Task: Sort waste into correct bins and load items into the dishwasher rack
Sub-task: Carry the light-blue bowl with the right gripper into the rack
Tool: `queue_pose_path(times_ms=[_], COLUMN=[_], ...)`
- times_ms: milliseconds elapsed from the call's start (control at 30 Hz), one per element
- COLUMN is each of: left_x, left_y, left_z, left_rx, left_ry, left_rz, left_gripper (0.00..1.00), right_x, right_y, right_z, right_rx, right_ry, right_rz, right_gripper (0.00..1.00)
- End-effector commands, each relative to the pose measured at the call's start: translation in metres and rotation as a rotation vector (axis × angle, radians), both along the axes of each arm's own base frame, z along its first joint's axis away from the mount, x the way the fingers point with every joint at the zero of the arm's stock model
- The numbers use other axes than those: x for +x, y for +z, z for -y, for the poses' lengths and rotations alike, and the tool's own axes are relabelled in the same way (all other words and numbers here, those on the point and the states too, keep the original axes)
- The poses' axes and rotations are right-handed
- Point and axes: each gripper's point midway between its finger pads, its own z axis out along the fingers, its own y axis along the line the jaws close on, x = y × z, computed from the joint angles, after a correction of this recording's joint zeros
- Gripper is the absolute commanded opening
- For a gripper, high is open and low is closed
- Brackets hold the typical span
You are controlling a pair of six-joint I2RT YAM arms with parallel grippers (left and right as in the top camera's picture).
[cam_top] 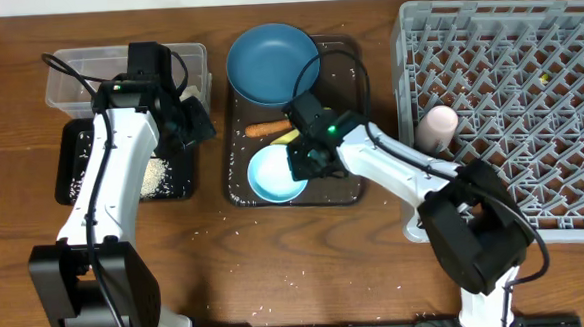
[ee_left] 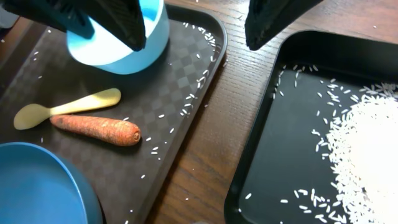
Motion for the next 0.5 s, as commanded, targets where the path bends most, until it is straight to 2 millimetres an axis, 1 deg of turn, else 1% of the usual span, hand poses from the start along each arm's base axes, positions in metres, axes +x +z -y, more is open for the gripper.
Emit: queue_pose_path(times_ms=[0, 67, 133, 167, 233, 267, 300, 367, 433, 467], left_x=[-0.002, -0.002, -0.002, -0.002, -0.002, -0.002, -0.002, -0.002, -0.002, -0.002], left_y=[0.001, 0.001, 0.001, 0.001, 0.001, 0.001, 0.001, 0.001, 0.001, 0.001], left_z=[-0.004, -0.004, -0.004, -0.004, -0.004, -0.004, -0.004, -0.004, -0.004, -0.004], left_rx=[0.011, 0.011, 0.011, 0.011, 0.011, 0.011, 0.011, 0.011, 0.011, 0.011], left_ry=[0.013, 0.013, 0.013, 0.013, 0.013, 0.013, 0.013, 0.013, 0.013, 0.013], left_rz=[-0.001, -0.001, -0.001, 0.000, 0.000, 0.000, 0.000, 0.000, 0.000, 0.000], left_gripper=[0.59, 0.64, 0.67, 0.69, 0.78, 0.82, 0.83, 0.86, 0.87, 0.88], right_x=[0.026, 0.040, 0.054, 0.060, 0.069, 0.073, 0.076, 0.076, 0.074, 0.075], right_y=[0.053, 0.086, 0.124, 0.143, 0.175, 0.194, 0.210, 0.238, 0.259, 0.265], right_z=[0.023, 0.045, 0.076, 0.093, 0.129, 0.152, 0.175, 0.216, 0.248, 0.258], right_rx=[0.012, -0.002, -0.022, -0.044, -0.113, -0.169, -0.236, -0.379, -0.518, -0.568], right_ry=[-0.073, -0.135, -0.220, -0.269, -0.374, -0.442, -0.524, -0.682, -0.811, -0.859], right_rz=[0.138, 0.227, 0.336, 0.397, 0.515, 0.588, 0.659, 0.781, 0.881, 0.914], right_gripper=[0.01, 0.01, 0.01, 0.01, 0.01, 0.01, 0.01, 0.01, 0.01, 0.01])
